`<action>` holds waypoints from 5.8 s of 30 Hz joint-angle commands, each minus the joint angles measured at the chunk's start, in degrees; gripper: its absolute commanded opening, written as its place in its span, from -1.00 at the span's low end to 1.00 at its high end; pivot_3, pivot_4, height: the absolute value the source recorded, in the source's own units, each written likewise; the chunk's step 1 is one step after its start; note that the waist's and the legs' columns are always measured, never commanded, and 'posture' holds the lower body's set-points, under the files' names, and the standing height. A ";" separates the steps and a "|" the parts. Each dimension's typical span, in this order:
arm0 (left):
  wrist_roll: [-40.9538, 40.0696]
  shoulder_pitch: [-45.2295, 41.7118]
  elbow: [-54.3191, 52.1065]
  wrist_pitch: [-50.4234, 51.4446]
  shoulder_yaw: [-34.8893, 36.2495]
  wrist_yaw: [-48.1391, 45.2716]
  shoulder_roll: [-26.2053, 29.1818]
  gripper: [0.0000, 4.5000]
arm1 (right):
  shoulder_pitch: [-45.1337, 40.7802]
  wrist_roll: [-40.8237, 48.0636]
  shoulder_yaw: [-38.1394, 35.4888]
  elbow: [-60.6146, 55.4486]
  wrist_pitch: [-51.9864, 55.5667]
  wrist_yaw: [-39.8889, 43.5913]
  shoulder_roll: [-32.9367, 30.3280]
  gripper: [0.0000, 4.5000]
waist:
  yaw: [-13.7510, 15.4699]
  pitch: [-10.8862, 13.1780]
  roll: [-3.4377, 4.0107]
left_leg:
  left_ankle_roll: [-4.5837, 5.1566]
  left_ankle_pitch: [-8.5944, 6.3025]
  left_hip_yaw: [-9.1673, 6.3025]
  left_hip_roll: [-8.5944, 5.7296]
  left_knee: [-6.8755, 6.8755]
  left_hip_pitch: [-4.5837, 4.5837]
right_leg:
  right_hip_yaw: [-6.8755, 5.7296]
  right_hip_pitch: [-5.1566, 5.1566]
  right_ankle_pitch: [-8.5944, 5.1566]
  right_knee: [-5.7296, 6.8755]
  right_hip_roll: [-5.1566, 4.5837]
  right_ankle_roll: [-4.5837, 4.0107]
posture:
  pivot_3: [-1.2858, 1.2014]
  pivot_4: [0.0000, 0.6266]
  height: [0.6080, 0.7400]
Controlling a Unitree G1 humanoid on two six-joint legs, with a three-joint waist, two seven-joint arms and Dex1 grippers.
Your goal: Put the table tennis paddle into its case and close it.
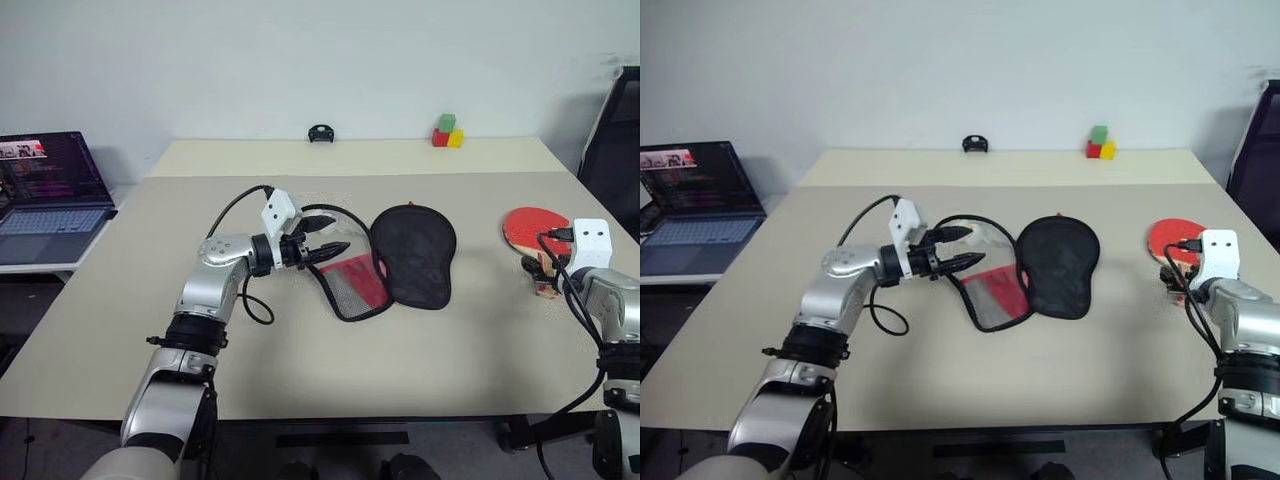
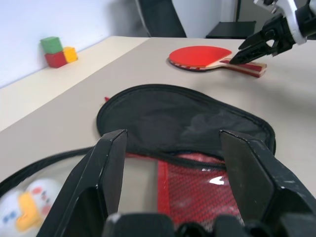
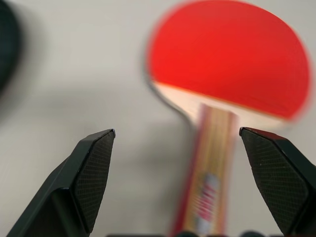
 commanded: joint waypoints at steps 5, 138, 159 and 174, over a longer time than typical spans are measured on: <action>0.28 -2.21 1.16 -2.30 0.28 -0.97 -0.15 0.44 | -3.61 0.05 -1.37 9.93 -5.53 -3.81 2.67 0.97 | 0.01 0.00 0.00 | 0.02 0.01 0.07 0.01 0.03 0.05 | 0.06 0.00 0.00 0.10 0.05 0.00 | 0.03 -0.52 1.00; -0.07 3.48 -2.43 -1.19 1.55 1.70 3.10 0.44 | 3.03 -1.48 15.71 -31.29 11.40 -15.45 31.52 1.00 | 0.06 -0.20 -0.29 | 0.22 0.14 0.11 0.05 0.02 -0.15 | 0.16 -0.15 0.44 -0.29 0.28 0.24 | 0.03 -0.52 1.00; 0.09 5.46 0.58 -1.94 4.48 5.15 3.33 0.44 | 4.99 25.03 2.90 -45.58 16.53 24.56 -1.45 1.00 | 0.19 -0.20 -0.31 | 0.25 0.12 -0.01 0.05 0.04 -0.13 | 0.07 -0.02 0.44 -0.38 0.28 0.25 | 0.03 -0.52 1.00; -1.10 11.05 -1.69 0.75 7.61 5.49 7.13 0.44 | 3.73 27.45 5.43 -41.04 13.21 30.98 -10.55 1.00 | 0.17 -0.19 -0.33 | 0.24 0.13 -0.03 0.08 0.07 -0.12 | 0.09 0.00 0.44 -0.36 0.14 0.25 | 0.03 -0.52 1.00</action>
